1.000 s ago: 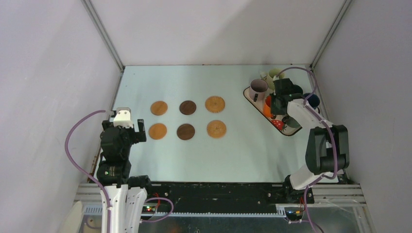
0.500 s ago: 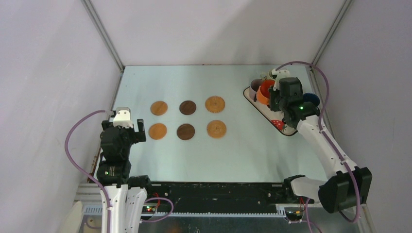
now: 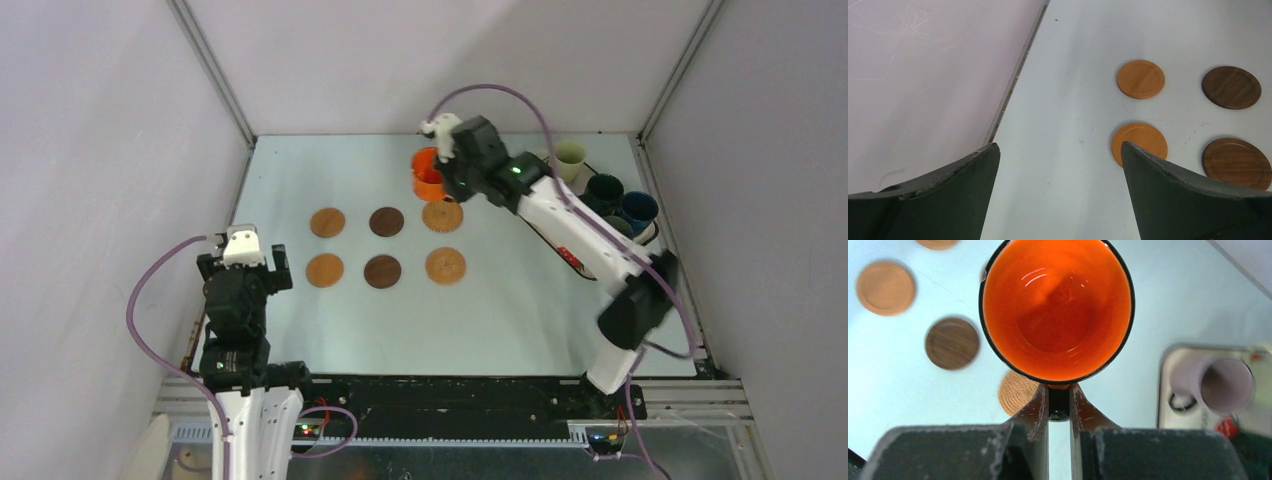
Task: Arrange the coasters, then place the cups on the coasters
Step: Place the cup on the coaster.
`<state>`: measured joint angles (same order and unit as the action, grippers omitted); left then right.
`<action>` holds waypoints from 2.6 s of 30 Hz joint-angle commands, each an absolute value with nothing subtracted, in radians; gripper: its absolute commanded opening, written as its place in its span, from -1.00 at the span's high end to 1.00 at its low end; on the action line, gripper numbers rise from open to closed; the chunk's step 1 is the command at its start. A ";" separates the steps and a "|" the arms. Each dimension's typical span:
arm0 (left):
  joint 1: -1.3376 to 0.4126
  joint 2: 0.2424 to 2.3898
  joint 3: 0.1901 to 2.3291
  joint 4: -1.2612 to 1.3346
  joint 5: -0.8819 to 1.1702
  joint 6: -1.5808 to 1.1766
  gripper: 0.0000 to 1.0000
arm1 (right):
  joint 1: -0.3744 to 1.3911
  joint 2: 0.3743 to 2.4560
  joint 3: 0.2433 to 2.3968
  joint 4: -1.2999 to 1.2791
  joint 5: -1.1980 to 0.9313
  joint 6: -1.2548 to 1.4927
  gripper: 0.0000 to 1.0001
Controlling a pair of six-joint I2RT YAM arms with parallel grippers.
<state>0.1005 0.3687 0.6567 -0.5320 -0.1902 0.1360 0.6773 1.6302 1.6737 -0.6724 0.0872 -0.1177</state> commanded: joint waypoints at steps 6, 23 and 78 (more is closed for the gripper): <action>0.106 0.301 0.637 -0.475 -0.225 0.134 -0.97 | 0.865 2.169 2.388 -0.813 0.043 -0.212 1.00; 0.107 0.302 0.630 -0.468 -0.262 0.146 -0.97 | 0.964 2.441 2.542 -0.454 0.062 -0.180 1.00; 0.106 0.333 0.615 -0.448 -0.282 0.156 -0.97 | 0.951 2.631 2.576 -0.284 0.059 -0.206 0.92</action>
